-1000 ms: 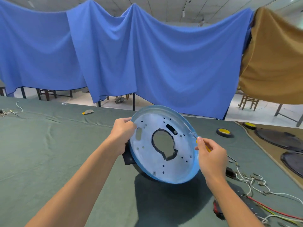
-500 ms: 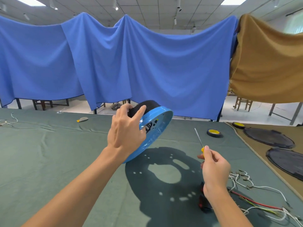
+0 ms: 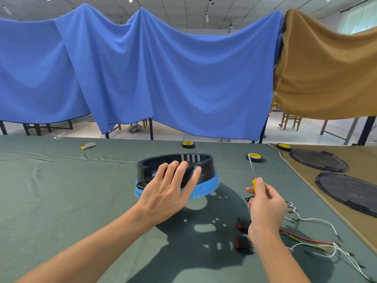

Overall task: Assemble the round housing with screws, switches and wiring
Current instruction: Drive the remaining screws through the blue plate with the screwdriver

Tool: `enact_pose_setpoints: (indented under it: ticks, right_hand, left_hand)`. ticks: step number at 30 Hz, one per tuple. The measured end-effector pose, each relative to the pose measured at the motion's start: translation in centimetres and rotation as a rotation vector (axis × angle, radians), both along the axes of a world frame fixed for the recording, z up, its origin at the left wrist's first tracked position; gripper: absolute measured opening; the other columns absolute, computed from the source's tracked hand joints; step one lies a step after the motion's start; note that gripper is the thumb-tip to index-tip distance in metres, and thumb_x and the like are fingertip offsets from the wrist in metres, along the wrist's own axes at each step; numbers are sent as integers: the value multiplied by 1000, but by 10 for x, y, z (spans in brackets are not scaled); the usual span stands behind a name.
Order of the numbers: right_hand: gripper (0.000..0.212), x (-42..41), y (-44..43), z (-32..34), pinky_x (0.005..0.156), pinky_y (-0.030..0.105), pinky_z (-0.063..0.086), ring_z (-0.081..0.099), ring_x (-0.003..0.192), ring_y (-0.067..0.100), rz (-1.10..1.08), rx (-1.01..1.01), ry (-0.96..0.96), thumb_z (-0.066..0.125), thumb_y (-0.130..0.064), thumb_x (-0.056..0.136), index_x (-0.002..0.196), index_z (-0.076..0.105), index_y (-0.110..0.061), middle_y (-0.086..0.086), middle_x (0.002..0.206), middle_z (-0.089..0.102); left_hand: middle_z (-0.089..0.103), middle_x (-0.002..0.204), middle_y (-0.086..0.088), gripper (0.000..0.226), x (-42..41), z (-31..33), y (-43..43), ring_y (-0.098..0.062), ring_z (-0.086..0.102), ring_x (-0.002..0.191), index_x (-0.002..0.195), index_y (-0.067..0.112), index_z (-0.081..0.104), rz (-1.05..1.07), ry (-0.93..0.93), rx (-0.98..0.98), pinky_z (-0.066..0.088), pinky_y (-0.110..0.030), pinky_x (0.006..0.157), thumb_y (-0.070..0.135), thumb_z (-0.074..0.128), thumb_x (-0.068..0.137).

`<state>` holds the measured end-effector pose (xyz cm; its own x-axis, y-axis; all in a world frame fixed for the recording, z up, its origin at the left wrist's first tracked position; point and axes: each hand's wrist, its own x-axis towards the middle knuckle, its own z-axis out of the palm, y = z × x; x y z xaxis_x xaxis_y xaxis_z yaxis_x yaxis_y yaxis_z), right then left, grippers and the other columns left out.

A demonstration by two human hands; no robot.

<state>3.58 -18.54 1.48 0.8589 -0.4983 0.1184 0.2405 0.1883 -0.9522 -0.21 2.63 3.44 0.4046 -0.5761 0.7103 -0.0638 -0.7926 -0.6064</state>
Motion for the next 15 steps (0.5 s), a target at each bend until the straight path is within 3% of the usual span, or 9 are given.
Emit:
enact_pose_setpoints:
  ticks: [4, 7, 10, 13, 15]
  right_hand:
    - [23, -2, 7, -1, 54, 33, 42, 45, 52, 12, 58, -86, -16, 53, -33, 97, 82, 66, -21, -4, 71, 68]
    - [20, -5, 17, -3, 61, 36, 47, 50, 55, 11, 125, -143, -26, 52, -28, 98, 83, 64, -21, -3, 72, 67]
    - [18, -6, 29, -4, 57, 26, 48, 54, 56, 6, 199, -157, -24, 53, -26, 99, 86, 64, -20, -4, 72, 66]
    - [17, -6, 41, -3, 56, 20, 49, 58, 60, 5, 259, -174, -24, 52, -25, 99, 87, 64, -21, -2, 73, 66]
    - [17, -6, 49, -2, 57, 19, 51, 61, 60, 3, 285, -192, -21, 52, -24, 99, 86, 63, -22, -1, 73, 66]
  left_hand:
    - [66, 104, -23, 37, 1, -21, 16, -39, 64, 89, 123, 2, 63, -118, -18, 77, 52, -46, 76, -1, 51, 88]
    - [57, 113, -18, 51, 0, -32, 30, -36, 60, 96, 129, -3, 55, -136, 58, 14, 49, -47, 83, 30, 58, 91]
    - [51, 117, -14, 72, -4, -41, 43, -33, 55, 101, 126, -3, 60, -179, 126, -69, 47, -46, 87, 58, 60, 88]
    - [50, 119, -11, 68, -11, -47, 52, -29, 53, 104, 124, -3, 62, -225, 215, -128, 45, -42, 91, 55, 62, 88]
    - [53, 114, -10, 54, -14, -49, 54, -27, 53, 101, 121, -2, 64, -237, 221, -154, 47, -39, 89, 43, 62, 92]
